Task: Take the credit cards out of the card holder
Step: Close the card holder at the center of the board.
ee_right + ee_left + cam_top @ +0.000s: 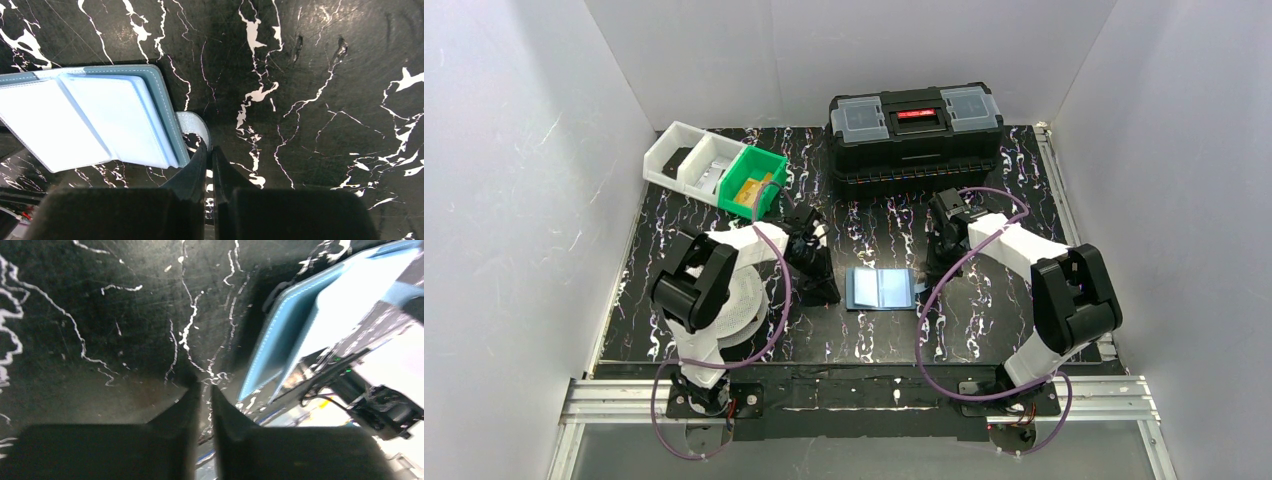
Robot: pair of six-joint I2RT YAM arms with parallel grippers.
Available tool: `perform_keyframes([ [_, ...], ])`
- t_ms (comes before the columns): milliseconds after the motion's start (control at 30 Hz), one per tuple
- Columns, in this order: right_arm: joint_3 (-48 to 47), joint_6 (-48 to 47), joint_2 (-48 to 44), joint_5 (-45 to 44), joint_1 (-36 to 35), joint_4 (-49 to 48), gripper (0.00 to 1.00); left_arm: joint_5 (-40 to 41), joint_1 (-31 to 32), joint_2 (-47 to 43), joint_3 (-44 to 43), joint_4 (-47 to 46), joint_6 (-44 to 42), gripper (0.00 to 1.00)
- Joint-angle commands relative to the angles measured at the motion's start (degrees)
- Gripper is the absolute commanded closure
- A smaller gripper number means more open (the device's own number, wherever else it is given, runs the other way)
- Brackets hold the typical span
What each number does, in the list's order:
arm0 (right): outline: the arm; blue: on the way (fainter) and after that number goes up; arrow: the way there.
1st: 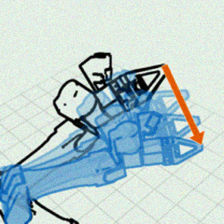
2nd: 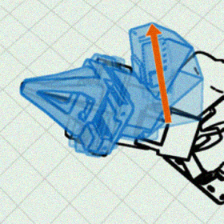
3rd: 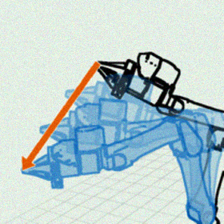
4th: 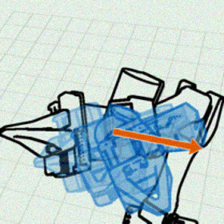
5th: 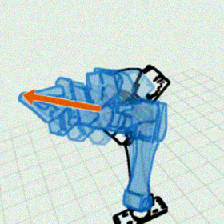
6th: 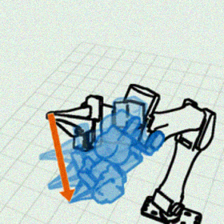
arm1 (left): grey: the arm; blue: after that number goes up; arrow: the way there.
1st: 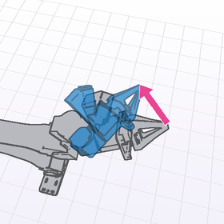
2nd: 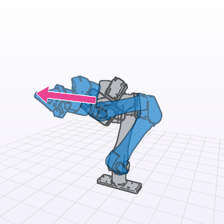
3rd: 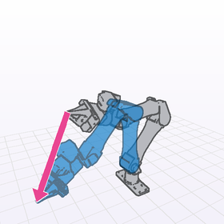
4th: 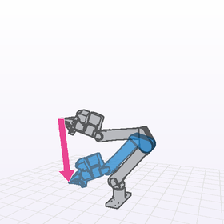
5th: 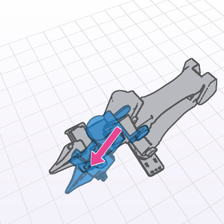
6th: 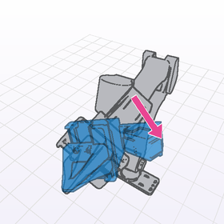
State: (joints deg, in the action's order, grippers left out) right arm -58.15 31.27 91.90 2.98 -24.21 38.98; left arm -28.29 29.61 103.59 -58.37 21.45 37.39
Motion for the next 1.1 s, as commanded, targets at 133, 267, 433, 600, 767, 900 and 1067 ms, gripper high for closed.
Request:
perform_keyframes([
  [133,0.6,0.27,0.48,-0.01,-1.5,-0.54,0.99,4.43,4.05,3.78,-4.29,1.71,0.99,1.0],
  [267,0.66,0.22,0.33,0.09,-1.63,-0.57,0.99,4.13,4.34,2.87,-4.9,1.11,2.41,1.0],
  [433,0.41,0.27,0.09,0.34,-1.76,-0.48,0.99,3.43,4.32,-1.03,-5.63,0.78,3.51,1.0],
  [600,-0.31,0.36,0.08,1.58,-1.89,-0.63,0.99,2.14,4.87,-3.22,-7.17,0.53,4.22,1.0],
  [767,-1.46,0.87,0.36,3.65,-2.2,-1.16,0.99,0.75,6.22,-2.2,-9.74,0.17,4.58,1.0],
  [900,-2.33,1.19,0.76,4.84,-2.34,-1.52,0.99,0.4,7.5,-0.43,-11.8,-0.15,5.28,1.0],
  [1067,-3.0,1.39,1.22,5.53,-2.42,-2.05,0.99,-0.29,9.4,3.72,-15.33,-0.6,6.16,1.0],
])
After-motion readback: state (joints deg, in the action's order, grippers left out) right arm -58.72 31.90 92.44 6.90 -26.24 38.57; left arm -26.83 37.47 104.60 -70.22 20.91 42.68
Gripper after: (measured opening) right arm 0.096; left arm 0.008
